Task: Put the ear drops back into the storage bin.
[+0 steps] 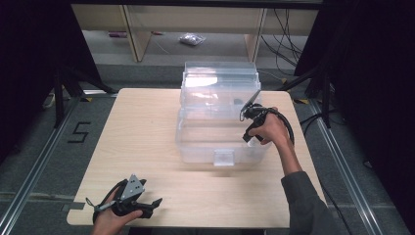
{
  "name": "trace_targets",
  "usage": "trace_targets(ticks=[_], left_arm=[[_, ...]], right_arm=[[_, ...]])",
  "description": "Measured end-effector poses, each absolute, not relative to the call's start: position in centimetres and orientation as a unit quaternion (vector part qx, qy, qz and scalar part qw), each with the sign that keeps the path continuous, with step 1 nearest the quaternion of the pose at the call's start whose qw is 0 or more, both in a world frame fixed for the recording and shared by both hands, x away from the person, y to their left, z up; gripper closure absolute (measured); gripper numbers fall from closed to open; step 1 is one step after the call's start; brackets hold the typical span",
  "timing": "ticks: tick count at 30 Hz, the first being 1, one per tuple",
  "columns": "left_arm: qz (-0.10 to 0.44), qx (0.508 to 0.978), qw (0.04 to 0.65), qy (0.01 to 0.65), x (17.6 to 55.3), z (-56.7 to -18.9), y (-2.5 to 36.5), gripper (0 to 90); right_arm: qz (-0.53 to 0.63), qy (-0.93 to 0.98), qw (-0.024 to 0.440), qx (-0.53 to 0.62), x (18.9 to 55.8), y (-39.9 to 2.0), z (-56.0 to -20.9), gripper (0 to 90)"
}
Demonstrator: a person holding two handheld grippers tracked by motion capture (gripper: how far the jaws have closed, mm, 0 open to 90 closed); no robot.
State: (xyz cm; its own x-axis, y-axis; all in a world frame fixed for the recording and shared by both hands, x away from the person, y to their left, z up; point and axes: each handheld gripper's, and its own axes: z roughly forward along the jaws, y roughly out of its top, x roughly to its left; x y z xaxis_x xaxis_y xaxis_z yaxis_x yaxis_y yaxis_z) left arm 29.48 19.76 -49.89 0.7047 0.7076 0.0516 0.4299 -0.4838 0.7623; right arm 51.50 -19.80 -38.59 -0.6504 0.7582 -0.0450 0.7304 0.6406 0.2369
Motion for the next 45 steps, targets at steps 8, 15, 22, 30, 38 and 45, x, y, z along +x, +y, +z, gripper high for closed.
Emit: trace_targets(ticks=[8, 15, 22, 30, 38, 45], left_arm=[[0.184, 0.843, 0.378, 0.336, 29.5, -49.8, 19.8, 15.0], [0.182, 0.847, 0.372, 0.333, 29.6, -49.9, 19.9, 15.1], [0.186, 0.845, 0.373, 0.334, 29.6, -49.9, 19.9, 15.0], [0.184, 0.848, 0.372, 0.331, 29.6, -49.8, 20.0, 15.0], [0.187, 0.846, 0.371, 0.333, 29.7, -49.9, 19.9, 15.0], [0.186, 0.845, 0.374, 0.335, 29.6, -49.9, 19.9, 15.0]], right_arm=[[0.124, 0.900, 0.071, 0.411, 50.8, -19.9, -37.7, 31.1], [0.144, 0.897, 0.080, 0.409, 50.0, -20.3, -36.8, 29.1], [0.155, 0.896, 0.086, 0.406, 49.3, -20.3, -36.1, 26.2], [0.168, 0.895, 0.092, 0.402, 48.6, -20.7, -35.5, 25.4], [0.179, 0.891, 0.095, 0.406, 47.5, -21.0, -35.0, 24.9], [0.189, 0.890, 0.097, 0.404, 46.6, -21.2, -34.9, 23.8]])
